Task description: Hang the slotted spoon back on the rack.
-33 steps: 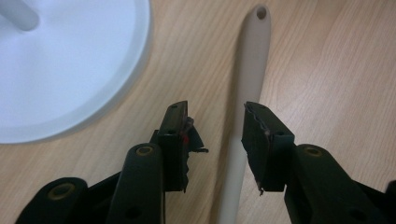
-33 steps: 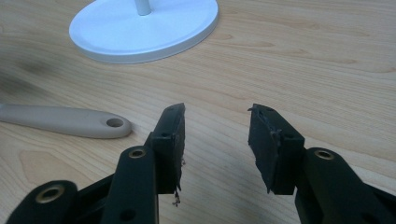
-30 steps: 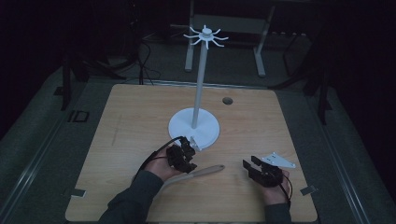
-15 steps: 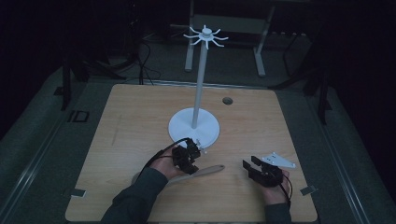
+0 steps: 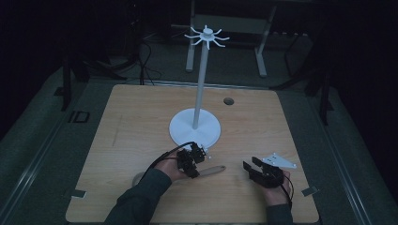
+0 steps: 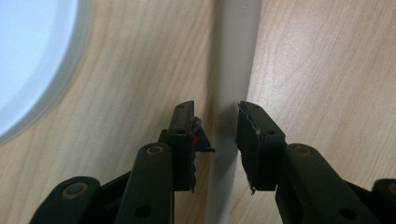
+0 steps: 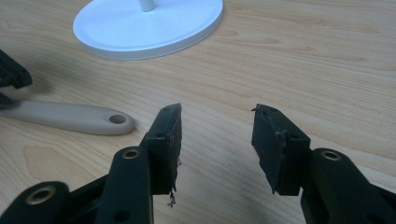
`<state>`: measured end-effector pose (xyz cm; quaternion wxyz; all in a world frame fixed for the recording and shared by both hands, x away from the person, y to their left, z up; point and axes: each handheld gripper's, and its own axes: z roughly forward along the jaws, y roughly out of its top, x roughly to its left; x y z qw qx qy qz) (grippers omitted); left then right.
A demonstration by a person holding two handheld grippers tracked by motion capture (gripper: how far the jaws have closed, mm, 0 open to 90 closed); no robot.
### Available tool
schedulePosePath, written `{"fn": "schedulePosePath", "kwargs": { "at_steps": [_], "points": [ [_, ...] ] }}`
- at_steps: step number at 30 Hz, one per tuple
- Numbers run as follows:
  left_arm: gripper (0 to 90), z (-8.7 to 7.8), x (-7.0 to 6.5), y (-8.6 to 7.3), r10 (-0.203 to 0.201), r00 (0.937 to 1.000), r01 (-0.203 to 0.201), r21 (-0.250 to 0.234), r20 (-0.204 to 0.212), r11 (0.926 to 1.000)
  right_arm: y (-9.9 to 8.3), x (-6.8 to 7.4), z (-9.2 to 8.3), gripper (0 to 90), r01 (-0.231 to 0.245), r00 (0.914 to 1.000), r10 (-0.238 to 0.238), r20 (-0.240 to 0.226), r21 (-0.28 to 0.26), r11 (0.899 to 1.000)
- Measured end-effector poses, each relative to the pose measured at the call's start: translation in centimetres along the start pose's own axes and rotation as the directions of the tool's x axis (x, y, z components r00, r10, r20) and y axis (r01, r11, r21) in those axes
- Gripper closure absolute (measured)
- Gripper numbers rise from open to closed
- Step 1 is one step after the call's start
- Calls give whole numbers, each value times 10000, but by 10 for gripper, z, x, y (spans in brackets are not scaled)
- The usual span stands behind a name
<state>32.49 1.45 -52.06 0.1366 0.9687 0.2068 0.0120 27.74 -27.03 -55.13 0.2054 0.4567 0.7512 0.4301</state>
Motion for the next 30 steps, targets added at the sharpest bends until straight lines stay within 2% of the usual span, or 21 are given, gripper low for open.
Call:
{"fn": "schedulePosePath", "kwargs": {
  "at_steps": [2, 7, 19, 30],
  "points": [
    [687, 3, -2, 1, -6, 9999, 4, 158, 140, 9999, 0, 0, 0, 519, -13, 10000, 13, 10, 9, 10000],
    [693, 10, -3, 3, 108, 9998, -117, 547, 174, 9984, 0, 0, 0, 517, 1, 10000, -1, 7, 11, 10000],
    [717, 15, -2, 6, 91, 9994, -116, 765, 333, 9970, -1, -2, 0, 516, -6, 10000, 6, 18, 7, 10000],
    [745, 15, -14, 8, 762, 9963, -718, 1021, -401, 9922, 0, -2, 0, 517, -47, 10000, 47, 60, 2, 10000]
  ]
}}
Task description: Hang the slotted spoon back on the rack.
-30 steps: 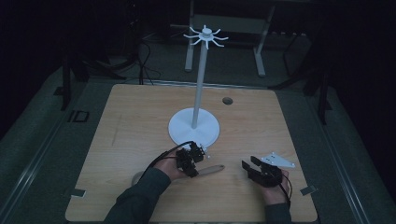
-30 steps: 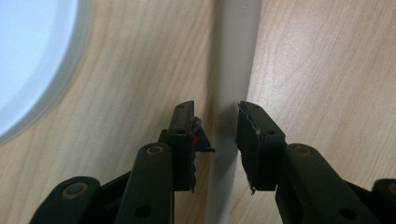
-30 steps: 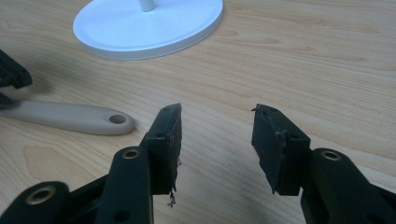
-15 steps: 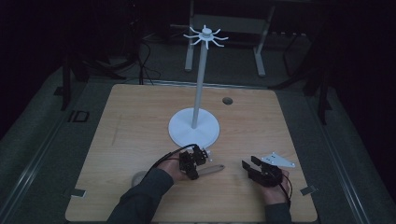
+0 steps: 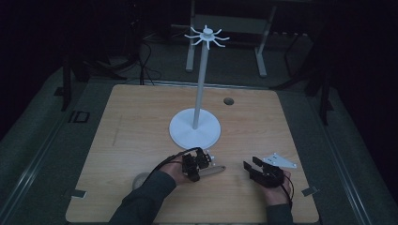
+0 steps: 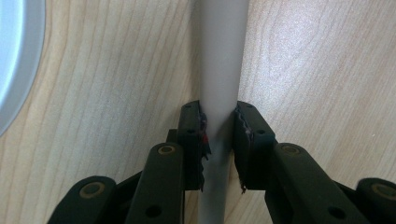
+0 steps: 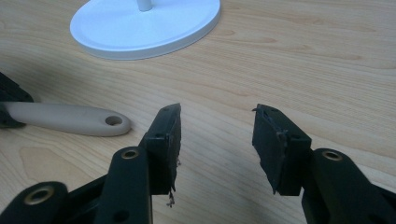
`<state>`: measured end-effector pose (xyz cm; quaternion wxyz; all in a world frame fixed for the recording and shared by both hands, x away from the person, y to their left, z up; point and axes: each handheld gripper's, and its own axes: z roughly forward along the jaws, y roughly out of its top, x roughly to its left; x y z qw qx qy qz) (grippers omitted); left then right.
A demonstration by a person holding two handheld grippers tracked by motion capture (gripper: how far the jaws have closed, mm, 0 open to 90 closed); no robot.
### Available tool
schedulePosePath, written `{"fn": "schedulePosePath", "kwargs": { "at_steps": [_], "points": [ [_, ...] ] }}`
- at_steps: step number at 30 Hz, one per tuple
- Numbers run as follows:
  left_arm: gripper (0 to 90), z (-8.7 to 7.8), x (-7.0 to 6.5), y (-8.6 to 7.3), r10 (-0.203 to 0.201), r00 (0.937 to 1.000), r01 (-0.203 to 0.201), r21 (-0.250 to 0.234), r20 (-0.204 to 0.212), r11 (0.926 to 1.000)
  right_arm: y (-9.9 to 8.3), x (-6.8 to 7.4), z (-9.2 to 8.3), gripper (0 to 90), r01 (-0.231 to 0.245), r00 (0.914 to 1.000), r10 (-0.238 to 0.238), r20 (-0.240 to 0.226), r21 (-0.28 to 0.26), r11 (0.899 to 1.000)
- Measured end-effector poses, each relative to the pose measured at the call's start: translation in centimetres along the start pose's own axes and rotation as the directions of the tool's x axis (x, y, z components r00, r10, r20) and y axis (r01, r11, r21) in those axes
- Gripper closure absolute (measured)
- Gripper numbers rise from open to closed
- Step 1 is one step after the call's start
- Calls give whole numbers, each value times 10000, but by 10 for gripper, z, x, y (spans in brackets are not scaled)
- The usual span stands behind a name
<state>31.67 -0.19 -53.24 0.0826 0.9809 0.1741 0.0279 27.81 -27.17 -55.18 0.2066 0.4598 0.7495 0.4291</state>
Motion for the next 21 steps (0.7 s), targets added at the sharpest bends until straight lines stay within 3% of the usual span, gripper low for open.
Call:
{"fn": "schedulePosePath", "kwargs": {
  "at_steps": [5, 10, 16, 21],
  "points": [
    [747, -3, 2, -1, -202, 9997, 200, -106, -162, 9997, 0, -1, 0, 517, -43, 10000, 43, 47, -36, 10000],
    [748, -17, 10, -8, -697, 9969, 665, -844, -357, 9942, 0, -3, -1, 515, -192, 9998, 193, 95, -52, 9998],
    [748, -36, 16, -13, -1297, 9893, 1160, -1799, -666, 9768, -1, -2, 0, 515, -156, 9998, 156, 115, -32, 9999],
    [748, -52, 18, -17, -1673, 9822, 1408, -2552, -851, 9566, -1, -3, 0, 515, -210, 9997, 210, 82, -31, 9998]
  ]
}}
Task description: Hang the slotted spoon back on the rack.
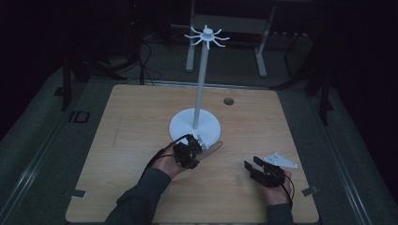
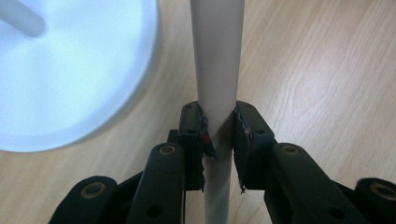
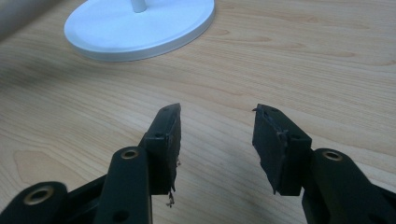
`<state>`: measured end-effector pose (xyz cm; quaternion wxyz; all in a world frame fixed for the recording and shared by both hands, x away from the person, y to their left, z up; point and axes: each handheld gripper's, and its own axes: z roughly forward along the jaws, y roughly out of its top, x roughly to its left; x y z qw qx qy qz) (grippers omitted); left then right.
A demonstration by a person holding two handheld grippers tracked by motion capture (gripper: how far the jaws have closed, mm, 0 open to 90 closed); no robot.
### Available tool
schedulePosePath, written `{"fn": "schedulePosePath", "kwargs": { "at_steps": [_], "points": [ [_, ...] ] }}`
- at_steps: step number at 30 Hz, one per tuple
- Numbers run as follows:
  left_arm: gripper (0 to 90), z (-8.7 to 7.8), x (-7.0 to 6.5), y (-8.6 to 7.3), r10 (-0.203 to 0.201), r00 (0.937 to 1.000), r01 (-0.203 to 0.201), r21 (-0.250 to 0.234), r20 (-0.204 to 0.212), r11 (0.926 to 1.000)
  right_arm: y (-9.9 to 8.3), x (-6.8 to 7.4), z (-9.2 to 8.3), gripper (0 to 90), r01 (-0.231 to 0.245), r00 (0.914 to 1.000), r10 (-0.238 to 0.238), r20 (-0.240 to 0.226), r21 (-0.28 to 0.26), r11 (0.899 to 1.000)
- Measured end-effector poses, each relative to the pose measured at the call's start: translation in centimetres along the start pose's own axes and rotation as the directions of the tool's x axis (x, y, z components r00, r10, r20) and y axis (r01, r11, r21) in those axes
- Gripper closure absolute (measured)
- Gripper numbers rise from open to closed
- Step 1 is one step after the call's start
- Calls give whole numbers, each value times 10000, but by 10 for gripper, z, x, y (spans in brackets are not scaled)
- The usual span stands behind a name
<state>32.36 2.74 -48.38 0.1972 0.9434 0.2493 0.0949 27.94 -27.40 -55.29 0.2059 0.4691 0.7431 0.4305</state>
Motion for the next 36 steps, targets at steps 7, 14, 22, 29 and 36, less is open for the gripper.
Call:
{"fn": "schedulePosePath", "kwargs": {
  "at_steps": [7, 14, 22, 29, 36],
  "points": [
    [747, -20, 4, -1, -583, 9967, 512, -1227, -557, 9911, 0, -1, 0, 515, -35, 10000, 35, -28, -4, 10000],
    [748, -37, 10, -5, -1153, 9888, 907, -2325, -944, 9684, -1, -1, 1, 515, -53, 10000, 53, -13, 24, 10000],
    [748, -51, 12, -7, -1509, 9786, 1014, -3097, -1403, 9454, -1, -1, 1, 515, -30, 10000, 30, -20, 45, 10000],
    [748, -56, 11, -3, -1659, 9747, 1062, -3427, -1499, 9334, -1, -1, 1, 515, -53, 10000, 53, -10, 32, 10000],
    [748, -60, 10, 2, -2004, 9666, 1231, -3959, -1600, 9100, -1, -2, 1, 515, -74, 10000, 74, 28, -11, 10000]
  ]
}}
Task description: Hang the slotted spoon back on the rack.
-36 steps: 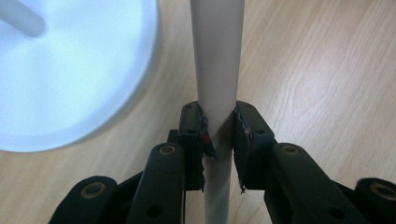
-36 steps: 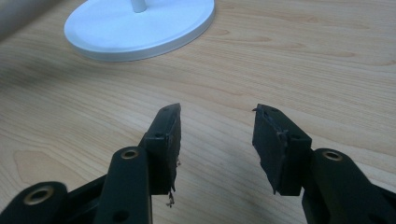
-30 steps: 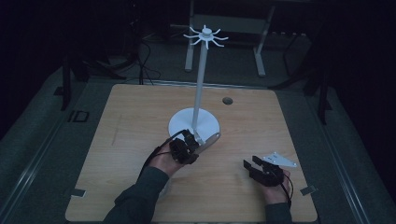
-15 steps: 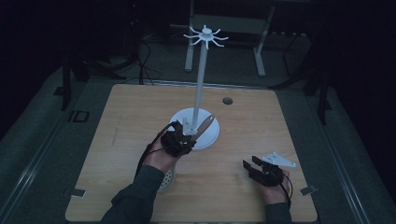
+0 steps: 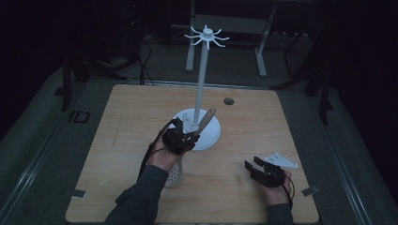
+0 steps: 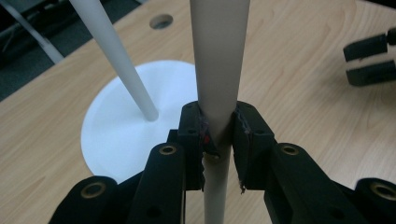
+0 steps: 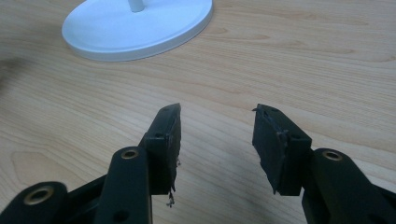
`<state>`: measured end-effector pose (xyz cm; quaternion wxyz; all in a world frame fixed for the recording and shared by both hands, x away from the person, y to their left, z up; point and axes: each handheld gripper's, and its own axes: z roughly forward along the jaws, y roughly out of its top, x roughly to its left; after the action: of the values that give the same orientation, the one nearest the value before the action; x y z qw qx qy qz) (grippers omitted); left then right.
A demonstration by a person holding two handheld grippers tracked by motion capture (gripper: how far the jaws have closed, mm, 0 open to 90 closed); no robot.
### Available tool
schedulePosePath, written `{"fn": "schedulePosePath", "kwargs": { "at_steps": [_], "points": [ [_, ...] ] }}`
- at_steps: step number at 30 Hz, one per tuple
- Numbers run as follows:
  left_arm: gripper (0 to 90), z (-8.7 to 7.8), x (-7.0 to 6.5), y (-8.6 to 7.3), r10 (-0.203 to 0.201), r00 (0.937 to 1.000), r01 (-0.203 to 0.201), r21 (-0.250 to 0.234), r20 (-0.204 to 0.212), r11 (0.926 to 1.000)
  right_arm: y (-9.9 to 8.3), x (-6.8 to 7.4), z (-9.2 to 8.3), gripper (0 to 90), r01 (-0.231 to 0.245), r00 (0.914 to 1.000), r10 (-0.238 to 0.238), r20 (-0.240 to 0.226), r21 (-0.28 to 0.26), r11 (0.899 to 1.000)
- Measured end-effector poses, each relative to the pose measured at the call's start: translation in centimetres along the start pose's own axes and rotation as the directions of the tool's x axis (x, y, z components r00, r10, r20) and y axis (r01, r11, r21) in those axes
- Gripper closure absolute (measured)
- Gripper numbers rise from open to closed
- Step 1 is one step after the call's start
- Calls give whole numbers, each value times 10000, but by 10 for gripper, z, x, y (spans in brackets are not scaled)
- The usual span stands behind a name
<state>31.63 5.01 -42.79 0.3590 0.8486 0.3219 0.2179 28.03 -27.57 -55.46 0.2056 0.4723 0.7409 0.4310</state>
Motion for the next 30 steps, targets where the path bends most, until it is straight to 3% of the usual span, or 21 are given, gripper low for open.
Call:
{"fn": "schedulePosePath", "kwargs": {
  "at_steps": [11, 18, 30],
  "points": [
    [748, -6, -2, 11, -385, 9987, 348, -1011, -344, 9943, 0, 0, -1, 515, -13, 10000, 13, 25, -13, 10000],
    [748, -7, -2, 17, -641, 9963, 543, -1590, -572, 9858, 0, -1, -1, 515, -58, 10000, 58, 62, -37, 10000],
    [748, -6, 1, 23, -907, 9916, 726, -1833, -924, 9804, 0, -2, -2, 515, -58, 10000, 58, 69, -31, 10000]
  ]
}}
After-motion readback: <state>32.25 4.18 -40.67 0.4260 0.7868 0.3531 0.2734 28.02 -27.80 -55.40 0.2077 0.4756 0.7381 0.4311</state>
